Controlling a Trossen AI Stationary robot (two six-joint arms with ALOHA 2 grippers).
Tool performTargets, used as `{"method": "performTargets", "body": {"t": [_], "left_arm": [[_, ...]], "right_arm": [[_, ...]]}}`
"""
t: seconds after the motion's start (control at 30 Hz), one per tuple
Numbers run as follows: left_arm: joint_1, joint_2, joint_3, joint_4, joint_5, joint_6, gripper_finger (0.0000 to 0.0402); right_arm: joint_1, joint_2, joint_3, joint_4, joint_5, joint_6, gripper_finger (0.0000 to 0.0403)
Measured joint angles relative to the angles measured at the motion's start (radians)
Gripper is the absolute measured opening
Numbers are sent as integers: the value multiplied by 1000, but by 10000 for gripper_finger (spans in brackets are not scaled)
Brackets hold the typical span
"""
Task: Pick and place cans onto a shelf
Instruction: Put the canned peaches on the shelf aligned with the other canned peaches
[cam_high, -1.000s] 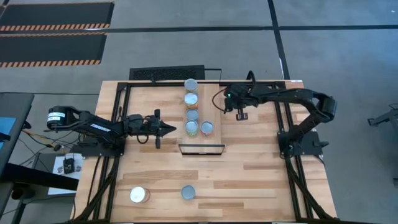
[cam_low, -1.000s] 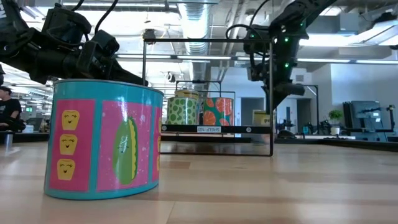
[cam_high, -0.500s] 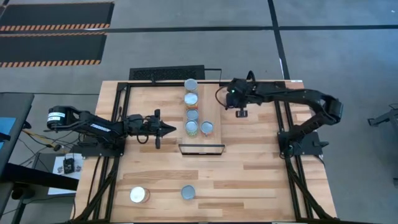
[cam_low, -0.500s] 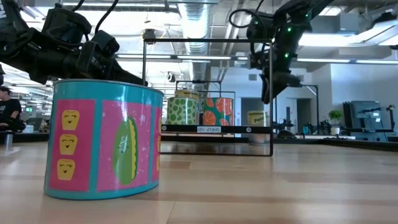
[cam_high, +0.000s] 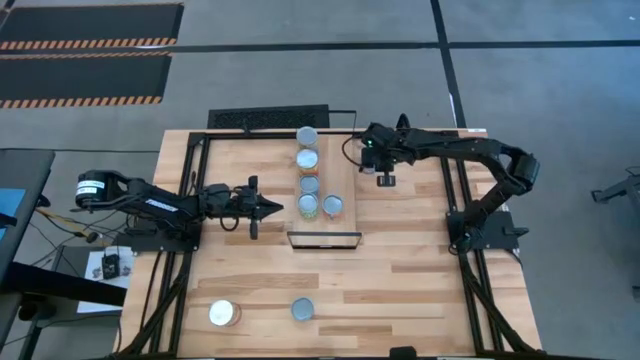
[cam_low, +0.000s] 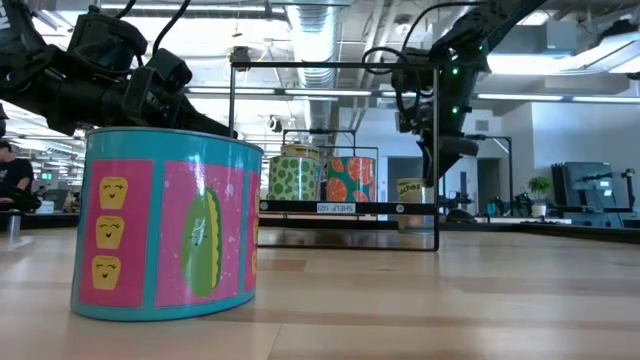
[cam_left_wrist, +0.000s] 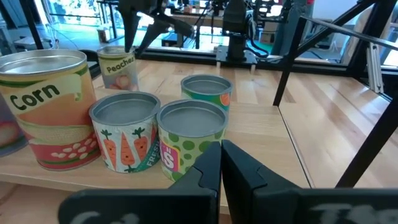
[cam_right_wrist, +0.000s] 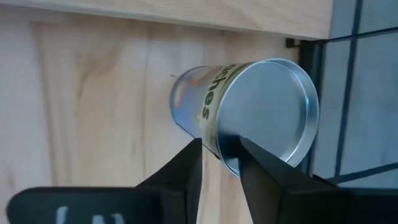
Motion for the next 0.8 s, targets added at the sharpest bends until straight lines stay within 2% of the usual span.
{"method": "performTargets", "body": {"t": [0.1, 0.27, 0.4, 0.57, 0.7, 0.8], "left_arm": [[0, 0, 0, 0, 0, 1, 0], [0, 0, 0, 0, -1, 3, 0], [0, 0, 0, 0, -4, 4, 0], [0, 0, 0, 0, -4, 4, 0], [0, 0, 0, 0, -8, 3, 0], [0, 0, 0, 0, -9, 4, 0]], "right_arm": [[0, 13, 2, 13, 12, -4, 96], [0, 16, 12, 9, 11, -14, 15], [-6, 9, 59, -57, -13, 30, 13], [-13, 7, 182, -80, -38, 65, 5], [-8, 7, 266, -49, -133, 84, 3], [-1, 10, 305, -46, -159, 80, 3]]}}
